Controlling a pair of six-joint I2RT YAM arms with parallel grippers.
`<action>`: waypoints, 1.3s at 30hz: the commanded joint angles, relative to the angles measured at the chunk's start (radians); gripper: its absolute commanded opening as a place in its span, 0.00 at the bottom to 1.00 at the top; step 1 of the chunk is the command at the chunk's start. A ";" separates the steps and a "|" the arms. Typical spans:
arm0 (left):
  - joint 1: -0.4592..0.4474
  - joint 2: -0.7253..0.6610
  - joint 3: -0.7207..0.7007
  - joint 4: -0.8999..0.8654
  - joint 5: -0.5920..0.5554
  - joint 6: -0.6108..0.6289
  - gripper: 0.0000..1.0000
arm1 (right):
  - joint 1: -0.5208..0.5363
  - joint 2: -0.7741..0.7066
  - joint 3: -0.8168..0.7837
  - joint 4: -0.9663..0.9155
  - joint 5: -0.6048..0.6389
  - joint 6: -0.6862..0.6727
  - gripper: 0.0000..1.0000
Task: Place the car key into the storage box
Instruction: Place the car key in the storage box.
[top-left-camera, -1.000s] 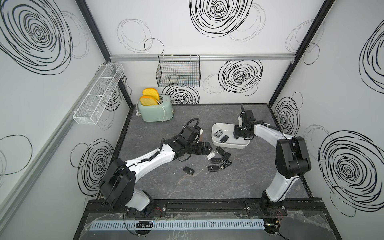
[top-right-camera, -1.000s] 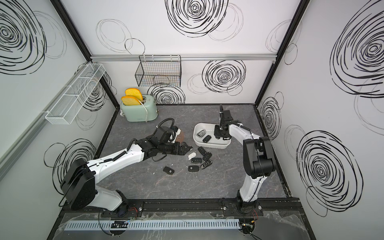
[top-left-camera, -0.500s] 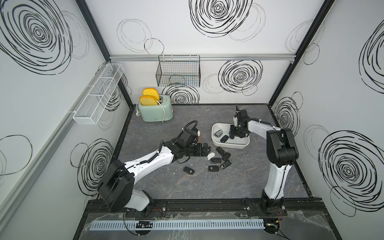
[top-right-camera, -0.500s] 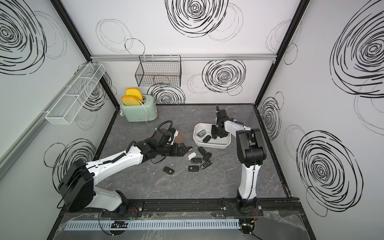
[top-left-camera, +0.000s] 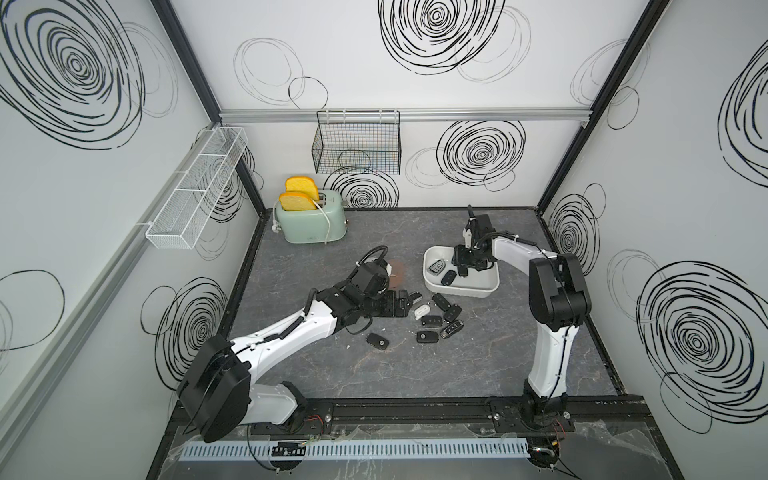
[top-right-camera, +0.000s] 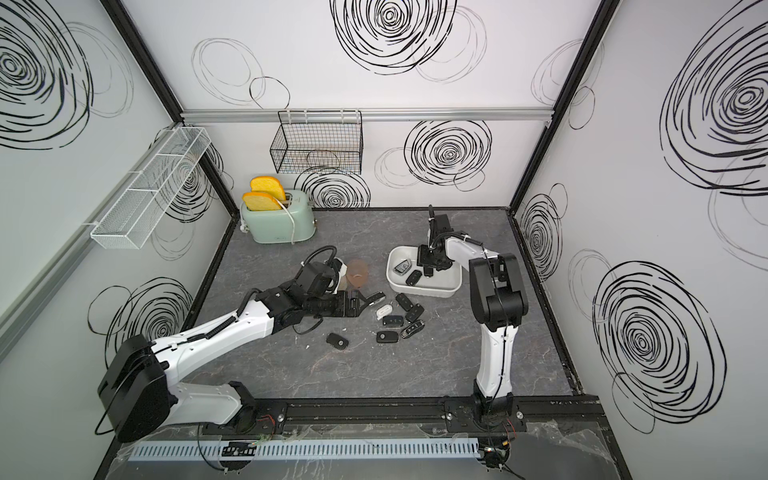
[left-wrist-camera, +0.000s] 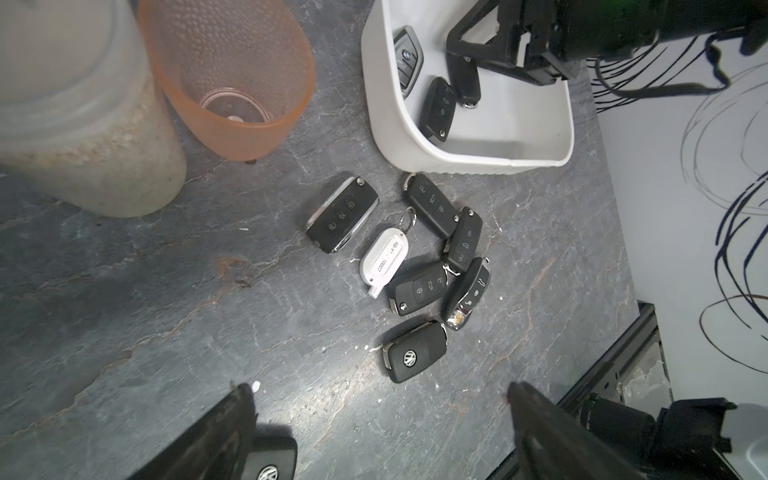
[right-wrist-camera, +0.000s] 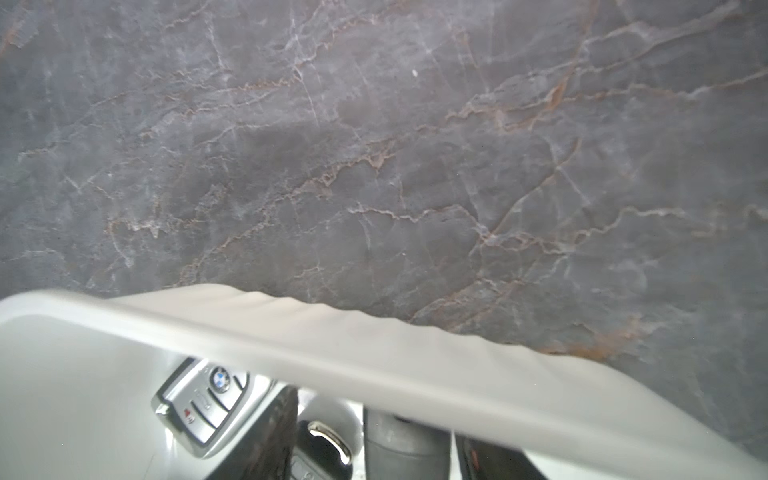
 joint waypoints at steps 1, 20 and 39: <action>-0.004 -0.039 -0.010 -0.023 -0.059 -0.027 0.98 | 0.014 -0.096 0.018 -0.030 0.005 -0.001 0.69; -0.009 -0.200 -0.156 -0.085 -0.161 -0.456 0.98 | 0.111 -0.666 -0.393 0.124 -0.125 0.057 0.99; -0.117 -0.199 -0.375 -0.095 -0.131 -1.060 0.98 | 0.260 -0.922 -0.729 0.176 -0.259 0.079 0.99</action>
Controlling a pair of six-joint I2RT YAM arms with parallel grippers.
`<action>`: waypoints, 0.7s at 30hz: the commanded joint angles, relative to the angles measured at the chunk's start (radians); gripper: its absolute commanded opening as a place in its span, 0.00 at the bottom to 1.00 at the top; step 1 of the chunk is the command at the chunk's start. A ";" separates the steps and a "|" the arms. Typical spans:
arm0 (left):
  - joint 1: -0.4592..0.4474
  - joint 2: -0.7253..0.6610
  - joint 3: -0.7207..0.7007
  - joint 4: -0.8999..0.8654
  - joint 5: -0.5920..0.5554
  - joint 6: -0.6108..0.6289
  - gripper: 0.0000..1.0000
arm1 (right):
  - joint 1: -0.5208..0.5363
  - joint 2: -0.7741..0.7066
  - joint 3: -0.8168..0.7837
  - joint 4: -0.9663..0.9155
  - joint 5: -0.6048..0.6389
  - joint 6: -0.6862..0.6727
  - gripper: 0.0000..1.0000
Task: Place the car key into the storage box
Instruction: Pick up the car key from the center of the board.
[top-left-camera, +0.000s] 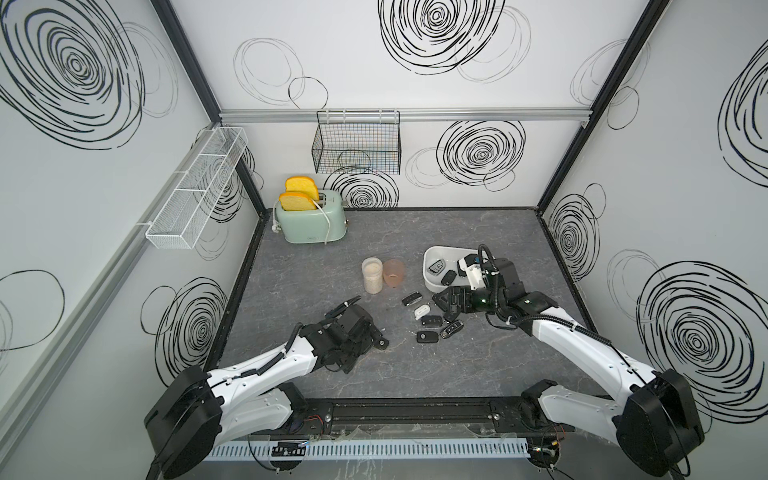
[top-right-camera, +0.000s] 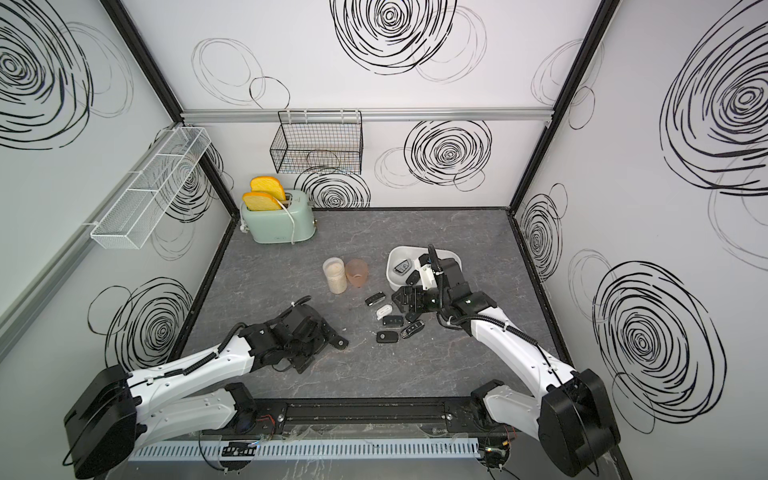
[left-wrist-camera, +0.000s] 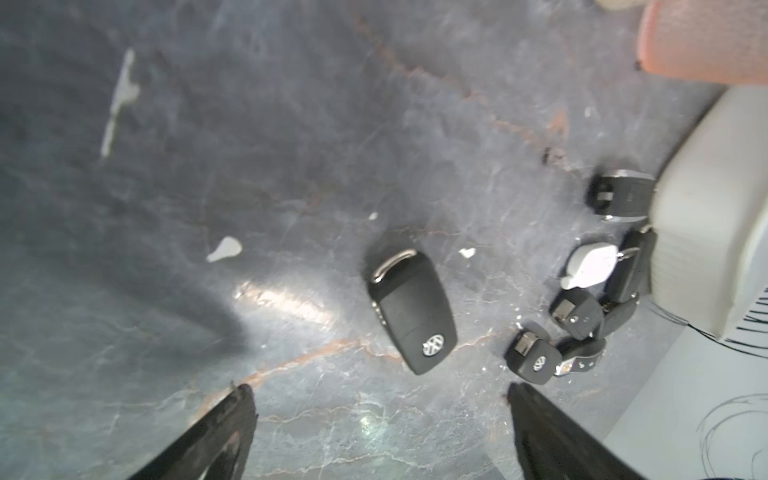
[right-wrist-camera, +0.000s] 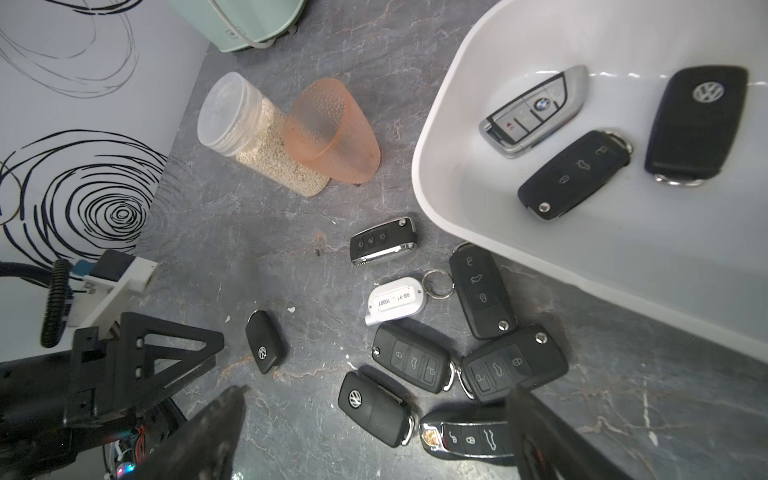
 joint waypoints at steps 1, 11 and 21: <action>-0.031 0.035 0.007 0.017 -0.008 -0.162 0.98 | 0.008 -0.038 -0.022 0.006 -0.030 -0.028 0.99; -0.038 0.229 0.166 -0.071 0.003 -0.151 0.99 | 0.010 -0.094 -0.091 0.007 -0.019 -0.024 0.99; -0.023 0.307 0.206 -0.048 0.007 -0.189 0.92 | 0.008 -0.163 -0.086 -0.031 0.053 -0.046 0.99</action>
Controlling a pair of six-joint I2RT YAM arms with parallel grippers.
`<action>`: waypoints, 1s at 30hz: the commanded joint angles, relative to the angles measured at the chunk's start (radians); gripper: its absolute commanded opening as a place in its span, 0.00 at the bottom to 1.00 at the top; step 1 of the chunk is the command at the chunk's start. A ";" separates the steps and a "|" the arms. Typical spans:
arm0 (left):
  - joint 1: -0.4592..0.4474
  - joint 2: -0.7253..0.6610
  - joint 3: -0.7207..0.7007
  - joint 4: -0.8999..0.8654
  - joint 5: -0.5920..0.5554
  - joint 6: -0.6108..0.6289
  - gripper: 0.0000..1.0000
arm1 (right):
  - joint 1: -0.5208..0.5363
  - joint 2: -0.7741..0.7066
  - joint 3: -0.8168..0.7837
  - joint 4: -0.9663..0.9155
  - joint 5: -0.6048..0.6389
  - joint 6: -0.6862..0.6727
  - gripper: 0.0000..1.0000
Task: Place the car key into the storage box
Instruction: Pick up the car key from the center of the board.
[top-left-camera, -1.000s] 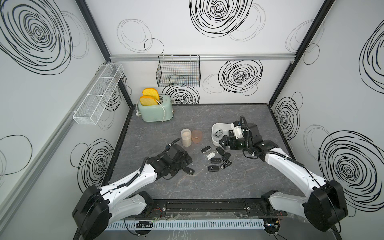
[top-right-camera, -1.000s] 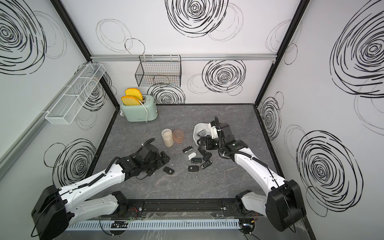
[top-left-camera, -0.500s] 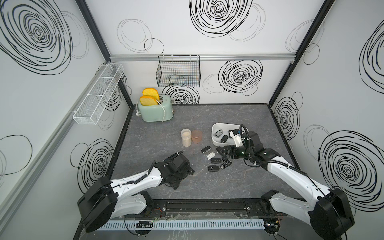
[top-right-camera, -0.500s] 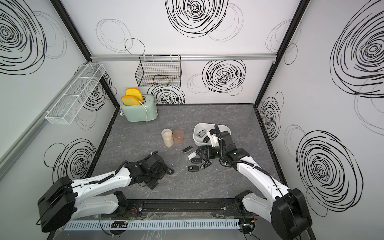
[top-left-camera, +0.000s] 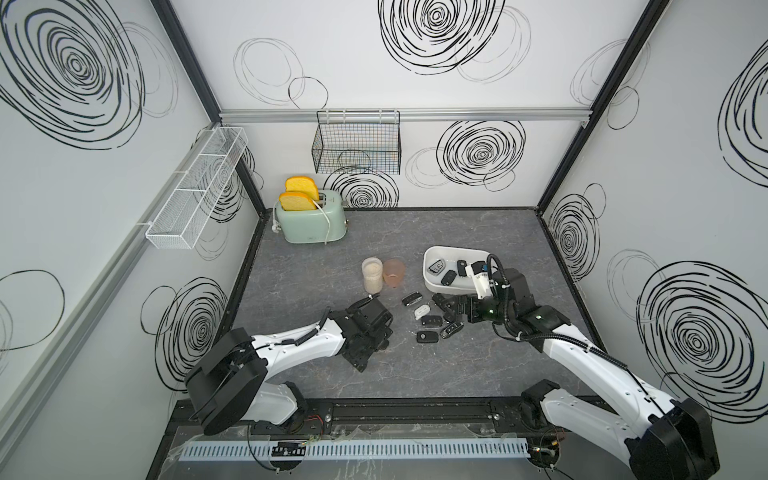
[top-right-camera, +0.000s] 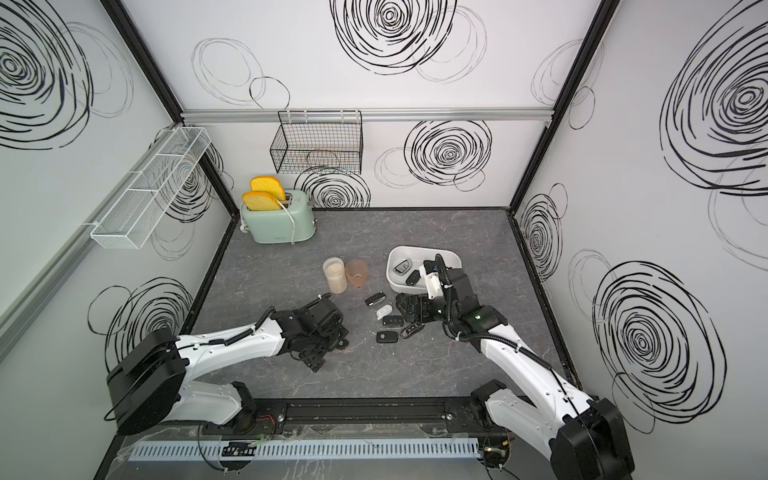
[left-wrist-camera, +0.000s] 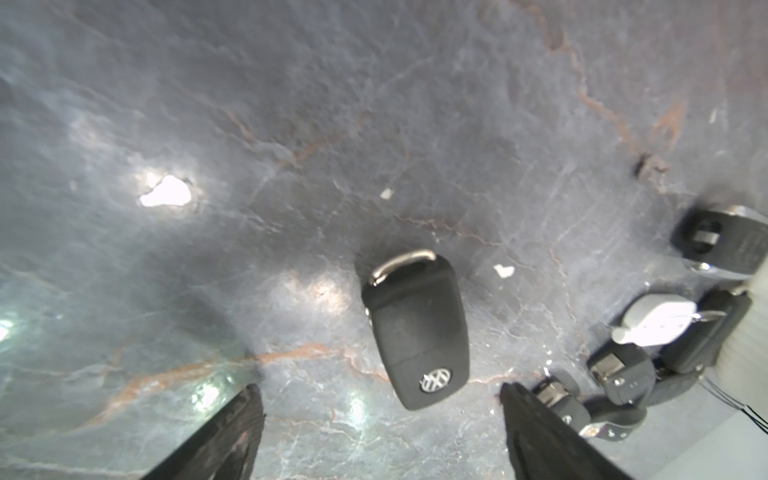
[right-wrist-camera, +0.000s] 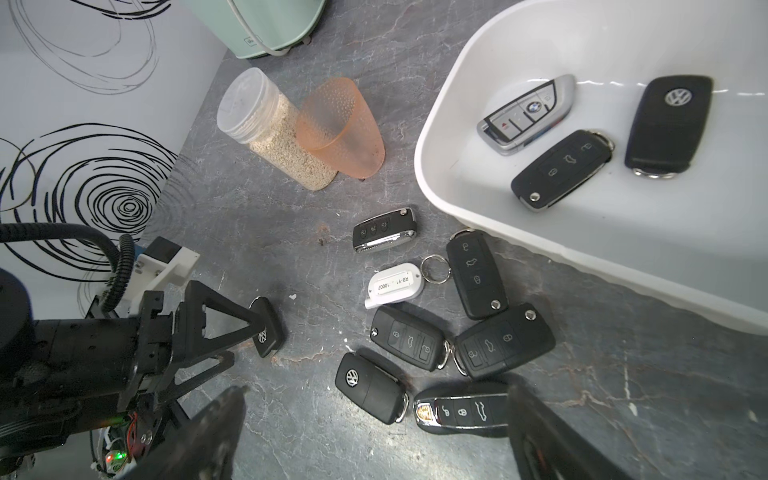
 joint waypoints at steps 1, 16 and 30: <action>0.017 0.038 0.048 -0.006 -0.002 -0.034 0.91 | 0.007 -0.011 0.003 -0.041 0.029 -0.030 0.99; 0.034 0.179 0.161 -0.115 -0.015 0.024 0.66 | 0.006 -0.011 0.008 -0.042 0.057 -0.030 0.99; 0.042 0.273 0.192 -0.152 0.025 0.077 0.48 | 0.007 -0.004 0.007 -0.035 0.074 -0.028 0.99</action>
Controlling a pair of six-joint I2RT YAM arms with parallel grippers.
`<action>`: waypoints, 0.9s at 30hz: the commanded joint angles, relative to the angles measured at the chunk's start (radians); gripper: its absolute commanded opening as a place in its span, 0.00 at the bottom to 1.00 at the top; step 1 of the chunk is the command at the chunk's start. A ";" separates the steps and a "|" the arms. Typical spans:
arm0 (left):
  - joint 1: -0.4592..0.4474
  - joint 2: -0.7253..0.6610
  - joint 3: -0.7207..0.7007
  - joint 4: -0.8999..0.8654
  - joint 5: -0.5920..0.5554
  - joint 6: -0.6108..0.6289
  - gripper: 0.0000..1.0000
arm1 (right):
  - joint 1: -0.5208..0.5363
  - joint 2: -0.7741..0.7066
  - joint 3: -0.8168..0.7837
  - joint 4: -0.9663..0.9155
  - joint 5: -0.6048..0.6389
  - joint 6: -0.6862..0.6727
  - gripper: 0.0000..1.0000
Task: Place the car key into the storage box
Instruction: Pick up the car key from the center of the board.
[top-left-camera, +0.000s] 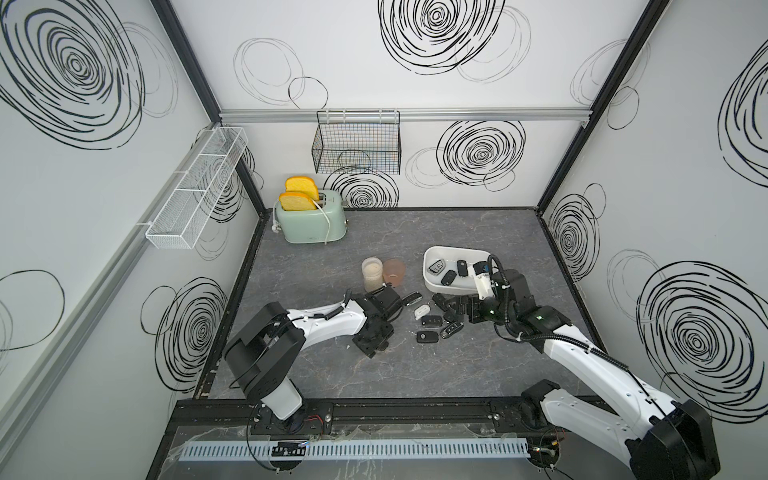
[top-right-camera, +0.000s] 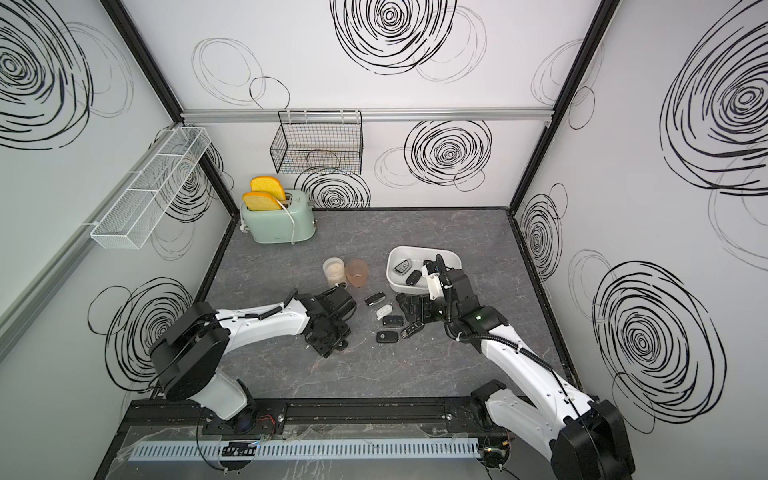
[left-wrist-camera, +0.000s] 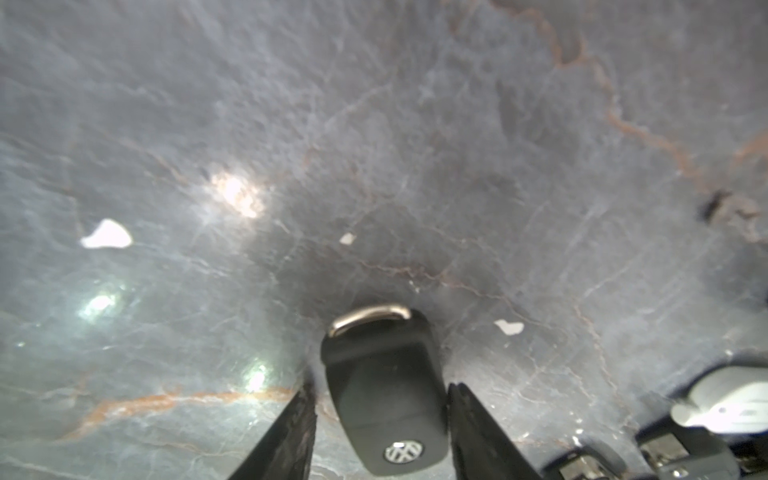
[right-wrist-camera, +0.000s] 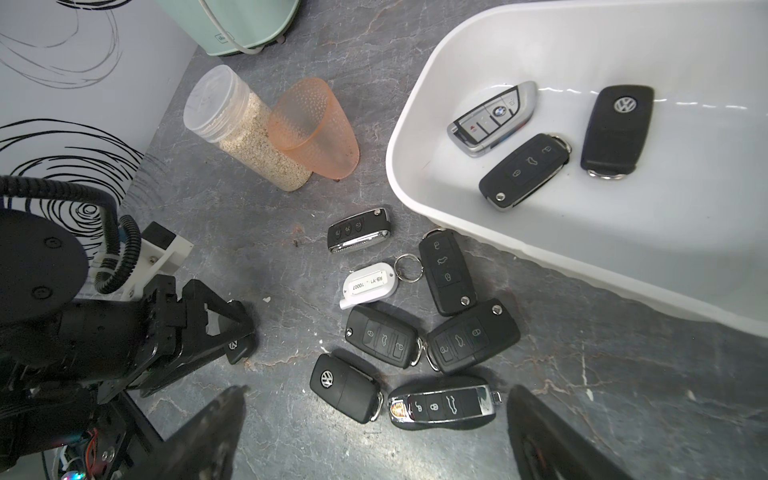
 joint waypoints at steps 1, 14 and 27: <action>0.005 0.038 -0.006 -0.007 0.004 0.008 0.44 | 0.007 -0.002 0.006 -0.011 0.012 -0.006 0.99; -0.004 -0.009 0.139 -0.086 -0.115 0.149 0.34 | 0.006 0.003 0.023 -0.007 0.032 -0.006 0.99; -0.045 -0.101 0.287 -0.070 -0.231 0.309 0.29 | -0.071 0.020 0.042 -0.017 0.048 0.013 0.99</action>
